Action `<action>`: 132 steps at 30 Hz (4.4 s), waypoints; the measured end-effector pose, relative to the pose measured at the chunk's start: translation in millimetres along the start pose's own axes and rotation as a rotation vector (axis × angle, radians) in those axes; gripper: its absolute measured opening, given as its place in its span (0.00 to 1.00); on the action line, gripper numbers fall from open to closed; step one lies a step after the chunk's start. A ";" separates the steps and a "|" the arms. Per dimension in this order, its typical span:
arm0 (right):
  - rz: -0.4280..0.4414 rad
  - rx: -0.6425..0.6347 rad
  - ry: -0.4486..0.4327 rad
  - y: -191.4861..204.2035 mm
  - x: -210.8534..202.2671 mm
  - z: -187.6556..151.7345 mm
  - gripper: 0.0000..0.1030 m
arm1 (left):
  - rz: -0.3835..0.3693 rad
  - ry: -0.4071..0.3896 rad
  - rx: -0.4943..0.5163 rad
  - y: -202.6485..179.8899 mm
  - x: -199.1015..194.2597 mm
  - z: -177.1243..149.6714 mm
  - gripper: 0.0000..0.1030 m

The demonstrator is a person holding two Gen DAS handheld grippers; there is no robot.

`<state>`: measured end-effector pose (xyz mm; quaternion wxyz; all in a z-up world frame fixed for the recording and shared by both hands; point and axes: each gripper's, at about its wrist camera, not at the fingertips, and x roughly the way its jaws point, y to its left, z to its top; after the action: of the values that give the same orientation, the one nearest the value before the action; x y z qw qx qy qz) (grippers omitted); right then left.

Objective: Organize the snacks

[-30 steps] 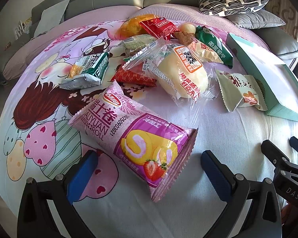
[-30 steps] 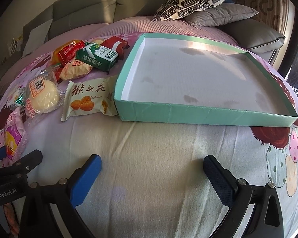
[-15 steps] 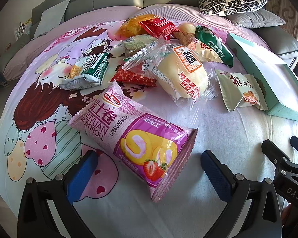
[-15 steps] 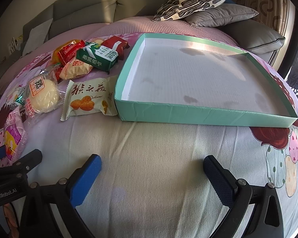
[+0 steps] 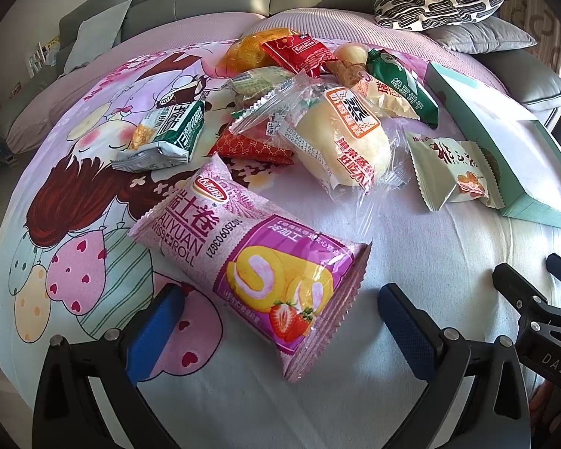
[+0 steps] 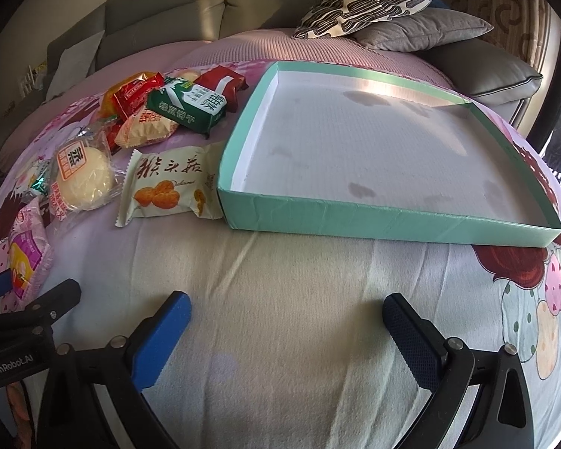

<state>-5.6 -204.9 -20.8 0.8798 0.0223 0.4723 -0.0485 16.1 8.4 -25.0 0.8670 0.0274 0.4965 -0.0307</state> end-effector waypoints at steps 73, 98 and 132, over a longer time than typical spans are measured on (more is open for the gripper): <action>0.428 -0.291 -0.077 135.5 14.1 81.7 0.58 | -0.033 -0.064 -0.091 63.6 -10.3 30.2 0.40; 0.329 0.043 -0.265 10.2 -37.3 115.5 0.58 | -0.126 -0.216 -0.024 -35.5 -62.6 107.7 0.40; -0.209 0.484 -0.093 -181.8 -0.6 72.9 0.58 | -0.275 -0.034 0.260 -247.4 25.0 135.7 0.40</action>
<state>35.2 -391.8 21.2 0.8600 0.1807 0.4056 -0.2516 125.4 -249.5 17.8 0.8520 0.0704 0.4729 -0.2132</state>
